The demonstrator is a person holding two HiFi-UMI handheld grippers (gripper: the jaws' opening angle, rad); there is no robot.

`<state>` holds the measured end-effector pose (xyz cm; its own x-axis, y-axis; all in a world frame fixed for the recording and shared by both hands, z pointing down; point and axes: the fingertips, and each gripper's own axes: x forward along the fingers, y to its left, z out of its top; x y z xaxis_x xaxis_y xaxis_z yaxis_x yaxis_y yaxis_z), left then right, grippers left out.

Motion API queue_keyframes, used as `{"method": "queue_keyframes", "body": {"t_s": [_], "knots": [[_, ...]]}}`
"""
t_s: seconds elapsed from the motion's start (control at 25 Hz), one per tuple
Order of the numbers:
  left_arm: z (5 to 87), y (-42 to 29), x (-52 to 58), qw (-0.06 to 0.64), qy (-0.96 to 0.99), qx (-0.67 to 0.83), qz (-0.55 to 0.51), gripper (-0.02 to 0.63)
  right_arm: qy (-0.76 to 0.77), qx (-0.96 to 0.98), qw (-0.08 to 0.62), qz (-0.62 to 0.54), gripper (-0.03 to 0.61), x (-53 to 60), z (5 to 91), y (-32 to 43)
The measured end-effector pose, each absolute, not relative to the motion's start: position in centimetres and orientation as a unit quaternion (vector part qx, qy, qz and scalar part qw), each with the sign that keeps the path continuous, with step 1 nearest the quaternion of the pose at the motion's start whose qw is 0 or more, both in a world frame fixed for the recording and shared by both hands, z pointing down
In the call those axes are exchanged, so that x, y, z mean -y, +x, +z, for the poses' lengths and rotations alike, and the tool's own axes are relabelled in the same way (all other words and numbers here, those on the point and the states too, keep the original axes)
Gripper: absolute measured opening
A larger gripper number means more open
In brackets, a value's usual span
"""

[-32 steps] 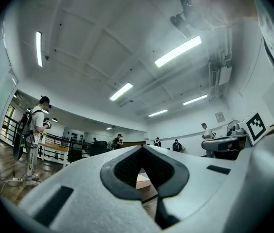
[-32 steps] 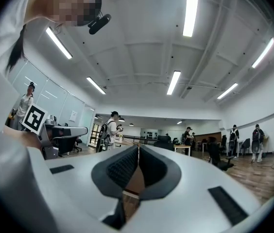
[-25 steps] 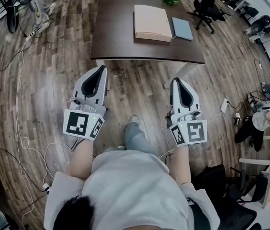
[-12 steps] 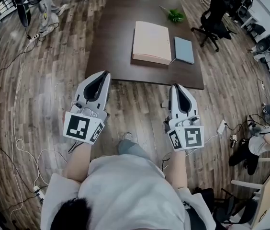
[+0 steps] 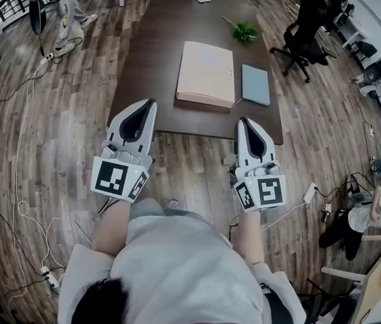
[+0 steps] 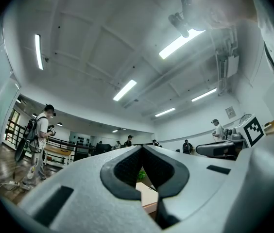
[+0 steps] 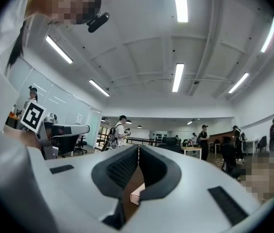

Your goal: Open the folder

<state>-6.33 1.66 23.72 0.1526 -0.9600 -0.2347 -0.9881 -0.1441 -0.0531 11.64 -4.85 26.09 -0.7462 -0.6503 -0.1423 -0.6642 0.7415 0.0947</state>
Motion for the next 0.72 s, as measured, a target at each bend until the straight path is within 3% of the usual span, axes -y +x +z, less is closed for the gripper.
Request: {"method": "queue_keyframes", "body": {"t_s": [0.72], "knots": [[26.4, -9.9, 9.1, 0.072, -0.759, -0.645, 0.049, 0.008, -0.363, -0.93, 0.031, 0.04, 0.012, 15.5, 29.1, 7.8]]}}
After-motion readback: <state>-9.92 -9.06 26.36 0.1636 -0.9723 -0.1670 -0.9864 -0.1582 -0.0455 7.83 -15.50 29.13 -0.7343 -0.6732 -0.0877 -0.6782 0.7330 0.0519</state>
